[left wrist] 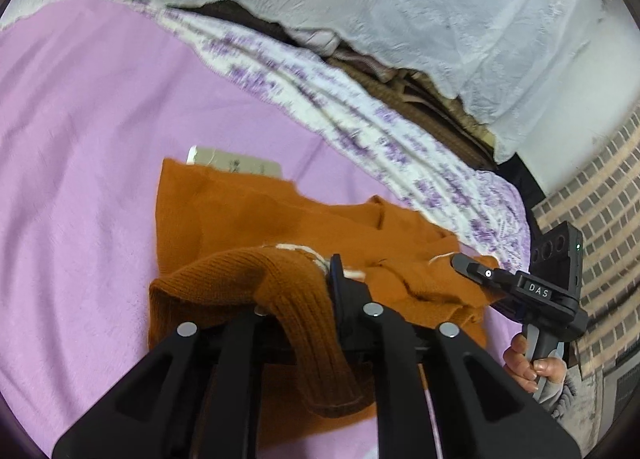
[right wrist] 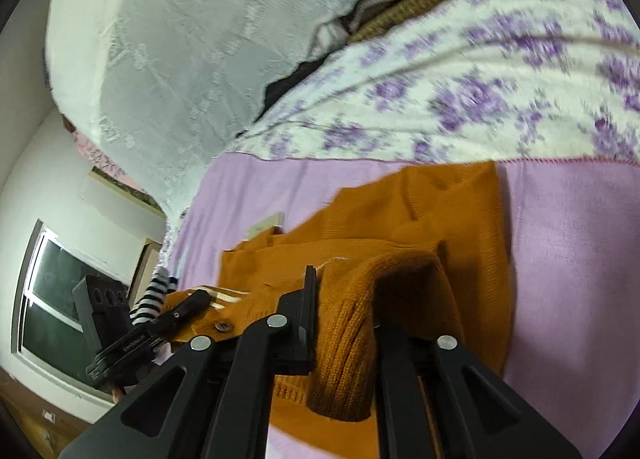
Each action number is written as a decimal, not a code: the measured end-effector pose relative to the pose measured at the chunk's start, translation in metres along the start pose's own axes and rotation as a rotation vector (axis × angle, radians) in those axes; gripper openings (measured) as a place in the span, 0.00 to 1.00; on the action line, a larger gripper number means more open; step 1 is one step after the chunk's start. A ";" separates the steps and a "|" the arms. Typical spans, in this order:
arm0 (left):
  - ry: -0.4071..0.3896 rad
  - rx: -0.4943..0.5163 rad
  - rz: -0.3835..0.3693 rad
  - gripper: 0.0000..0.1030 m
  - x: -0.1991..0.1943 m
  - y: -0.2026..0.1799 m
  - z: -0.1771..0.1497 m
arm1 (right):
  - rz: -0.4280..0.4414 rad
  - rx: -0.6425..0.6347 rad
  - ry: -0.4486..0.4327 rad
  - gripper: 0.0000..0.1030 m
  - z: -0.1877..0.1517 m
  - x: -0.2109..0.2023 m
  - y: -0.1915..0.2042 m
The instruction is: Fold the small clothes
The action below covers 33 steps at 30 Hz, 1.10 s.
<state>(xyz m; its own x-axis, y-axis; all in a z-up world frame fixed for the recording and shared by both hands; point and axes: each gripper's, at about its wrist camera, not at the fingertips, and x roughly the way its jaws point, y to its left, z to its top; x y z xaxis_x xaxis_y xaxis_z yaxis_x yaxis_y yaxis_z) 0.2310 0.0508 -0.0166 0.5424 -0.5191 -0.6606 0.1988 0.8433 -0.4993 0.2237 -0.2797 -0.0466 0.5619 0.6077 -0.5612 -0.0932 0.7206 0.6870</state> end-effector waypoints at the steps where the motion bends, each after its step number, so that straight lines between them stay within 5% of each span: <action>1: 0.007 -0.018 -0.002 0.17 0.005 0.006 -0.002 | 0.001 0.012 0.009 0.13 0.000 0.003 -0.006; 6: -0.003 -0.088 -0.061 0.32 -0.001 0.029 -0.002 | 0.020 0.023 -0.019 0.20 0.001 -0.005 -0.013; 8: -0.064 -0.096 -0.036 0.57 -0.017 0.032 -0.001 | 0.003 0.006 -0.053 0.32 0.001 -0.016 -0.008; 10: -0.124 -0.095 -0.020 0.65 -0.034 0.034 0.000 | -0.006 -0.018 -0.090 0.34 0.001 -0.029 -0.002; 17: -0.164 -0.068 0.040 0.66 -0.058 0.038 -0.006 | -0.070 -0.130 -0.174 0.36 -0.010 -0.060 0.025; 33: -0.090 0.124 0.267 0.67 -0.058 0.036 -0.043 | -0.175 -0.467 0.043 0.35 -0.095 -0.017 0.087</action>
<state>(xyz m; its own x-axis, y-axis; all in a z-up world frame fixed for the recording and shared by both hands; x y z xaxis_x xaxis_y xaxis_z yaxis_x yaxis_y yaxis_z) 0.1716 0.1053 -0.0209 0.6579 -0.2673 -0.7040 0.1350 0.9616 -0.2389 0.1276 -0.1955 -0.0206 0.5687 0.4707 -0.6745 -0.3645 0.8794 0.3063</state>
